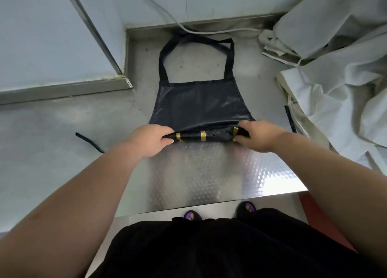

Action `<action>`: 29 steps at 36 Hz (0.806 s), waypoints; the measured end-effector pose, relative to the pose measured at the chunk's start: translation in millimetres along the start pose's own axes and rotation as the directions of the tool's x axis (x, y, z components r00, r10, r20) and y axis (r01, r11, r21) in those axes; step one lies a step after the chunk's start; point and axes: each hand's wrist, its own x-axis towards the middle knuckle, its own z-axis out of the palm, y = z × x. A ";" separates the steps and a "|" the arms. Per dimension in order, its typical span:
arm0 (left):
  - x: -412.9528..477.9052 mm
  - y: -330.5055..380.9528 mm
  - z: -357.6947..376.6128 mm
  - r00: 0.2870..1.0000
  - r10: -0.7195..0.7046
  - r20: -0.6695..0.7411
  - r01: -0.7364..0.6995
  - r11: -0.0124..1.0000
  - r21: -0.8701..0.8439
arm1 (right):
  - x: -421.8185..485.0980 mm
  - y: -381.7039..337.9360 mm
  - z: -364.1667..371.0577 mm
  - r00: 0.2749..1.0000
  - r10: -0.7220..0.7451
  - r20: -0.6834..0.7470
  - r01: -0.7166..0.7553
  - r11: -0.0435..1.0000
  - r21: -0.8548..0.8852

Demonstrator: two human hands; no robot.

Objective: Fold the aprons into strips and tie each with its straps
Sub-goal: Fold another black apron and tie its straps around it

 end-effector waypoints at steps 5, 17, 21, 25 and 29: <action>9.1 -3.1 -6.9 0.999 -0.042 -0.005 0.041 0.986 -0.160 | 8.7 0.7 -11.1 0.998 0.024 0.060 -0.032 0.989 0.141; 32.2 -19.8 -19.3 0.989 -0.088 0.121 0.116 0.964 -0.239 | 27.3 9.0 -19.4 0.973 0.217 0.078 -0.230 0.882 0.412; 35.9 -28.2 -15.1 0.967 -0.254 0.033 0.244 0.871 -0.426 | 24.3 13.4 -18.3 0.933 0.353 0.061 -0.326 0.765 0.555; 43.9 -29.9 -9.9 0.931 -0.362 0.045 0.315 0.736 -0.599 | 29.1 12.1 -10.2 0.857 0.511 0.060 -0.436 0.659 0.613; 46.2 -26.4 -2.9 0.875 -0.478 -0.081 0.371 0.767 -0.524 | 35.3 2.5 -8.4 0.827 0.558 0.070 -0.490 0.655 0.576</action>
